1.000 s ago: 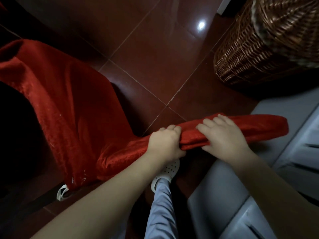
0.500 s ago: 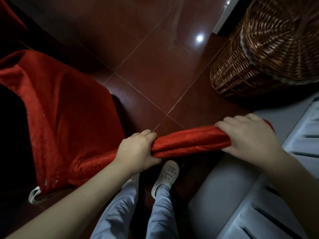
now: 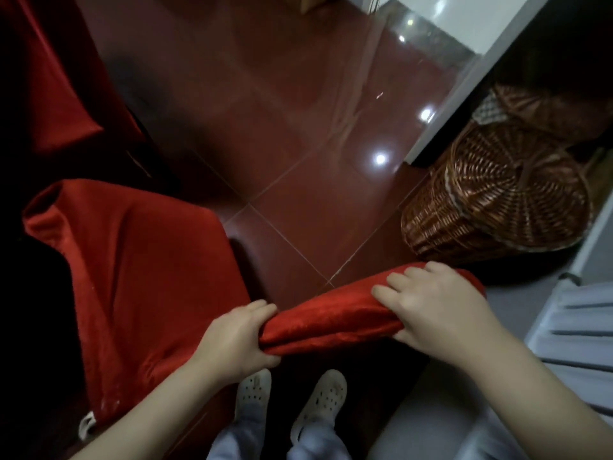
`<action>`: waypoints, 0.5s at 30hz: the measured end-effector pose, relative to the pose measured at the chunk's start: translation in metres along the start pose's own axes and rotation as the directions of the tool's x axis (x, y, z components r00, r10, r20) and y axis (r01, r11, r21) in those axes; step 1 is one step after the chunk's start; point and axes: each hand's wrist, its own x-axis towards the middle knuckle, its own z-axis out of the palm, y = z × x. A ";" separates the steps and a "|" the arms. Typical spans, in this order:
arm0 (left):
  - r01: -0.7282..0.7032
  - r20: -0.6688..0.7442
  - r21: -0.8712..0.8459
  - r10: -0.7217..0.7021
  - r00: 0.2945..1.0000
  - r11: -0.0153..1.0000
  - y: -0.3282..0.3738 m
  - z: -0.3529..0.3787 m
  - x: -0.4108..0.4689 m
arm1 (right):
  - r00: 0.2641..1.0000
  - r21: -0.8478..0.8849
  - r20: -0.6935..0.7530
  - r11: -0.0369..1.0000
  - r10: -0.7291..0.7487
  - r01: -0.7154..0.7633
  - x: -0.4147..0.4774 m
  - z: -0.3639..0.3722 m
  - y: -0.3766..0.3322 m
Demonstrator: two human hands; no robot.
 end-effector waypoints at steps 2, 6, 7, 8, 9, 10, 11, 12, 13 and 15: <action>0.003 -0.030 -0.025 -0.004 1.000 1.000 -0.008 -0.001 -0.016 | 1.000 -0.008 0.008 1.000 -0.015 0.015 0.000 -0.015 -0.016; 0.020 -0.059 -0.085 -0.025 0.998 0.996 -0.015 0.000 -0.039 | 0.998 -0.038 0.051 0.999 -0.028 0.030 -0.004 -0.036 -0.044; 0.023 -0.059 -0.096 -0.029 0.998 0.995 -0.018 -0.001 -0.047 | 0.998 -0.048 0.054 0.998 -0.033 0.035 -0.005 -0.041 -0.051; 0.021 -0.055 -0.106 -0.026 0.998 0.994 -0.019 0.002 -0.052 | 0.997 -0.050 0.063 0.998 -0.034 0.037 -0.008 -0.043 -0.056; 0.020 -0.059 -0.114 -0.027 0.998 0.993 -0.022 0.005 -0.057 | 0.997 -0.053 0.065 0.998 -0.034 0.037 -0.010 -0.045 -0.061; 0.022 -0.065 -0.118 -0.030 0.997 0.993 -0.024 0.006 -0.065 | 0.997 -0.059 0.068 0.997 -0.039 0.043 -0.012 -0.049 -0.069; 0.024 -0.068 -0.120 -0.032 0.997 0.993 -0.025 0.009 -0.071 | 0.996 -0.059 0.073 0.997 -0.041 0.045 -0.015 -0.049 -0.074; 0.028 -0.070 -0.126 -0.037 0.997 0.992 -0.027 0.011 -0.078 | 0.996 -0.063 0.076 0.997 -0.042 0.046 -0.018 -0.052 -0.082; 0.034 -0.069 -0.134 -0.044 0.997 0.990 -0.027 0.012 -0.084 | 0.996 -0.065 0.077 0.997 -0.038 0.043 -0.021 -0.053 -0.087; 0.056 -0.060 -0.161 -0.066 0.996 0.985 -0.025 0.014 -0.096 | 0.995 -0.074 0.091 0.997 -0.031 0.038 -0.028 -0.057 -0.097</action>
